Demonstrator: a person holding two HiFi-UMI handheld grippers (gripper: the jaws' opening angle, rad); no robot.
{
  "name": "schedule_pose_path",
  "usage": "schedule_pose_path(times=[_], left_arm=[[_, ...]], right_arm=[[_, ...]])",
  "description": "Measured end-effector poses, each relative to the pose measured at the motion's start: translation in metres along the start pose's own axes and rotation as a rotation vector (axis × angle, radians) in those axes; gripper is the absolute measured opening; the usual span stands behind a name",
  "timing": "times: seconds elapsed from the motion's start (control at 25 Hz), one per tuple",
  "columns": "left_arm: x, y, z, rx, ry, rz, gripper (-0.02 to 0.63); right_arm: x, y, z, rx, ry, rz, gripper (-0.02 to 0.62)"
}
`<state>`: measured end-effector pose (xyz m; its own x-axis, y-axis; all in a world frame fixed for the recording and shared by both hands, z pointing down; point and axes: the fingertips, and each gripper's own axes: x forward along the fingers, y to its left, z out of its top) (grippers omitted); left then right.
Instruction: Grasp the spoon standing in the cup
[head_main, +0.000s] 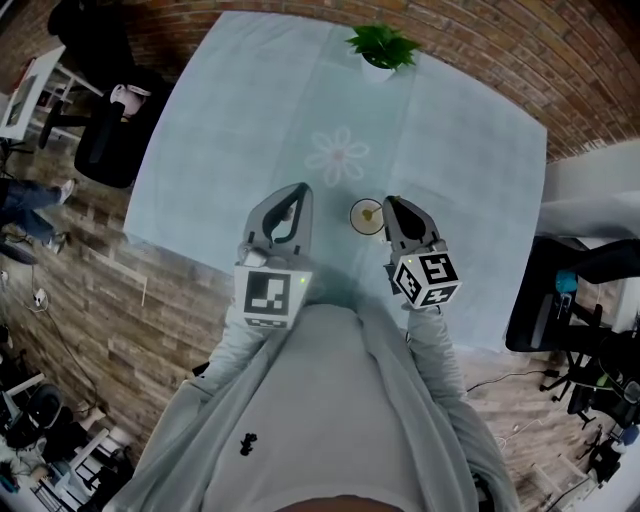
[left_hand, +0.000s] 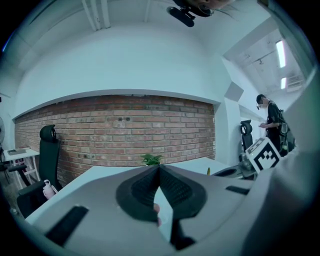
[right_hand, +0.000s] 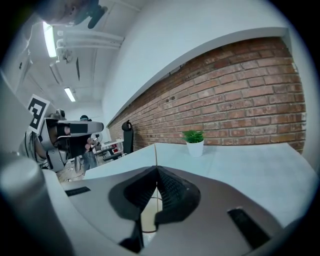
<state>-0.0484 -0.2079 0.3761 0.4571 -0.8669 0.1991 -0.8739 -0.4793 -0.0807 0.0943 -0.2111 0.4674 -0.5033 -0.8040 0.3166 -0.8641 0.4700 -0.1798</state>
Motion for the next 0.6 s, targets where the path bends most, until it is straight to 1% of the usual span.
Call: schedule_pose_path(times=[0.32,0.4,0.6], left_arm=[[-0.001,-0.013,0.012,-0.003,-0.029,-0.034,0.017],[-0.001,-0.016,0.014,0.011,-0.039,-0.048,0.017],[0.002,-0.025,0.018,0.016,-0.055,-0.083,0.017]], right_arm=[[-0.029,0.012,0.034,-0.037,-0.089,-0.005,0.018],[-0.036,0.013,0.042,-0.049,-0.111,-0.011,0.018],[-0.059,0.011,0.062,-0.086,-0.170,-0.057,0.018]])
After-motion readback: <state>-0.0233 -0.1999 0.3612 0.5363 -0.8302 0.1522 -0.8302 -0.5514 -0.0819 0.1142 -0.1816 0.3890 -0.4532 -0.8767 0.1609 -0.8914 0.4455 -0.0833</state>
